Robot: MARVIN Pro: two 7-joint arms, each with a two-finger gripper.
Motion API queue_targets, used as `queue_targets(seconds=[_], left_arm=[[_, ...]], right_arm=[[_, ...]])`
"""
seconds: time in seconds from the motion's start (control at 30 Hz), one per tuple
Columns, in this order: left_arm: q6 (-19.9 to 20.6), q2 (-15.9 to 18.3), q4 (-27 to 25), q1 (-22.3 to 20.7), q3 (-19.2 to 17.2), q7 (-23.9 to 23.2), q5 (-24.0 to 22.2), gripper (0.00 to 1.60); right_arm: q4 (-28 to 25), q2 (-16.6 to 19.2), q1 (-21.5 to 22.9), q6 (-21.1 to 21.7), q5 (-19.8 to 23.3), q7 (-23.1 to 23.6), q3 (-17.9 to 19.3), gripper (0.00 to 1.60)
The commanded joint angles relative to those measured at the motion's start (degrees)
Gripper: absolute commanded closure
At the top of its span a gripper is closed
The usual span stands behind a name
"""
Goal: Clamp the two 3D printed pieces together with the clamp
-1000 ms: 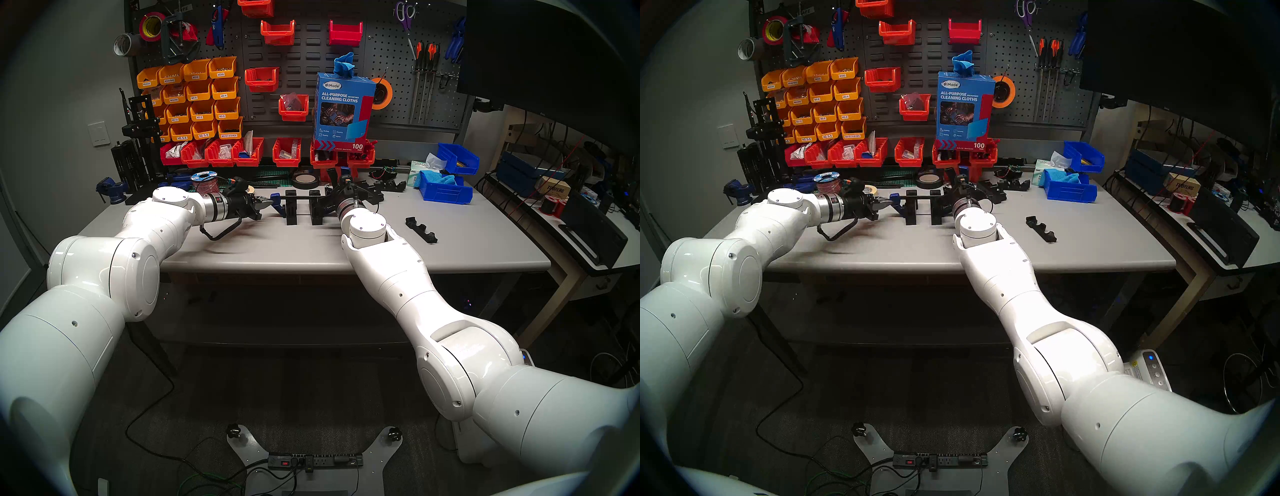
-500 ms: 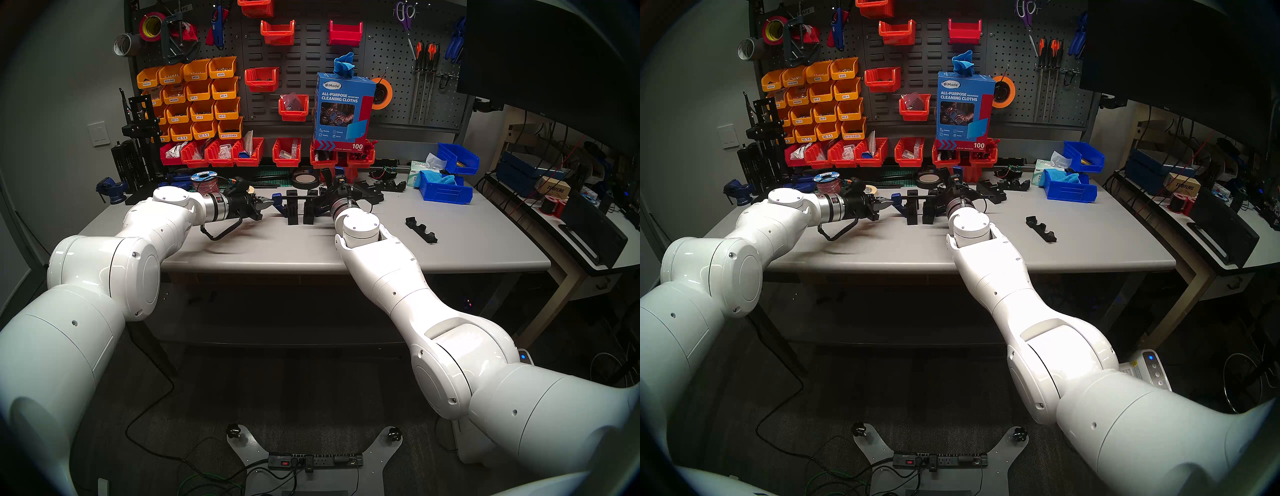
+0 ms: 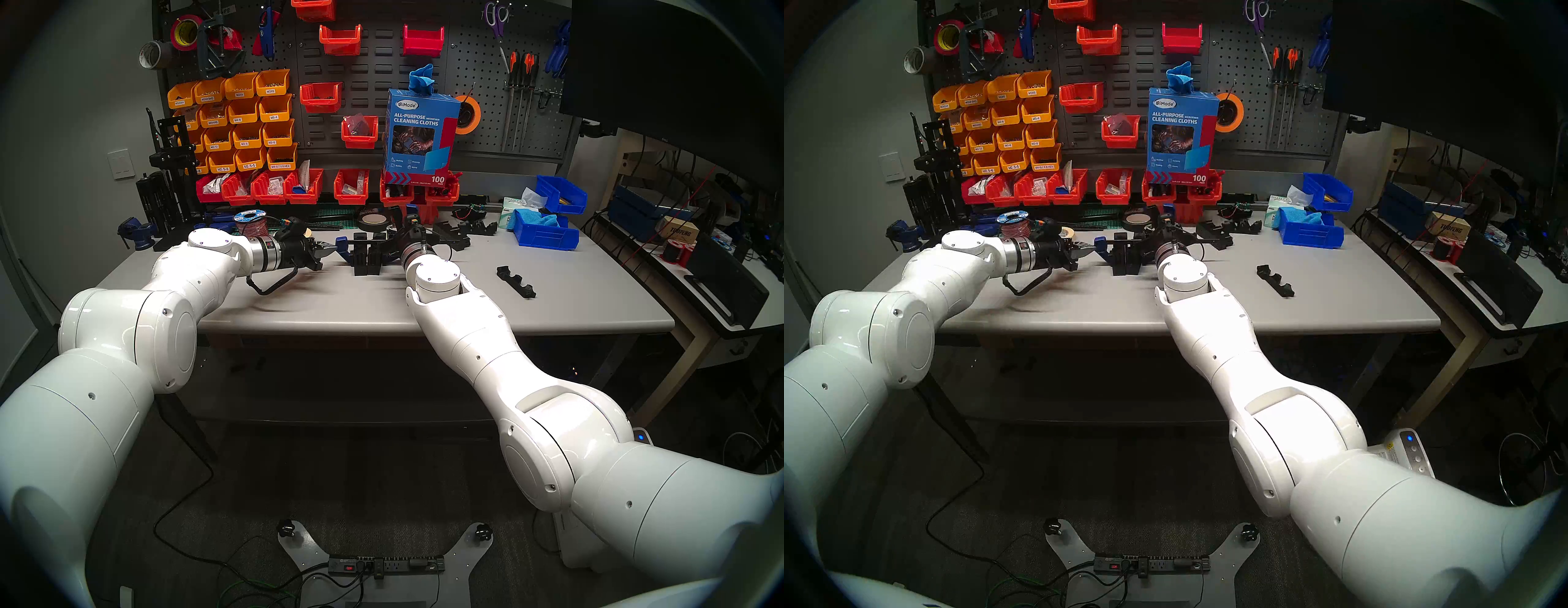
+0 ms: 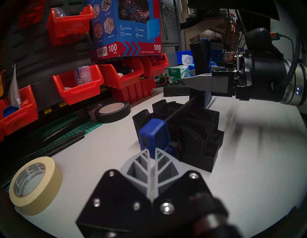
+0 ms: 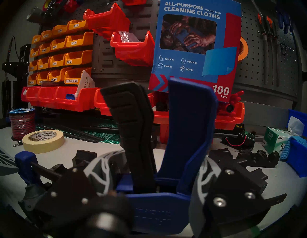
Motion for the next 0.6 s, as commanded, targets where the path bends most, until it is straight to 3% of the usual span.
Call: queue_targets(seconds=[0.0,0.57], left_arm=[[-0.16,-0.75,-1.15,-3.03,-0.29,-0.02,-0.34,1.6],[-0.11,-1.25,-1.15,-3.04,-0.26,0.04,-0.23,1.6]], right_arm=[[-0.74,-2.48,2.59,-1.18,0.09,0.45,-0.59,1.6],[0.68,-3.91,2.89,-2.1,0.21,0.76,-1.05,1.6]])
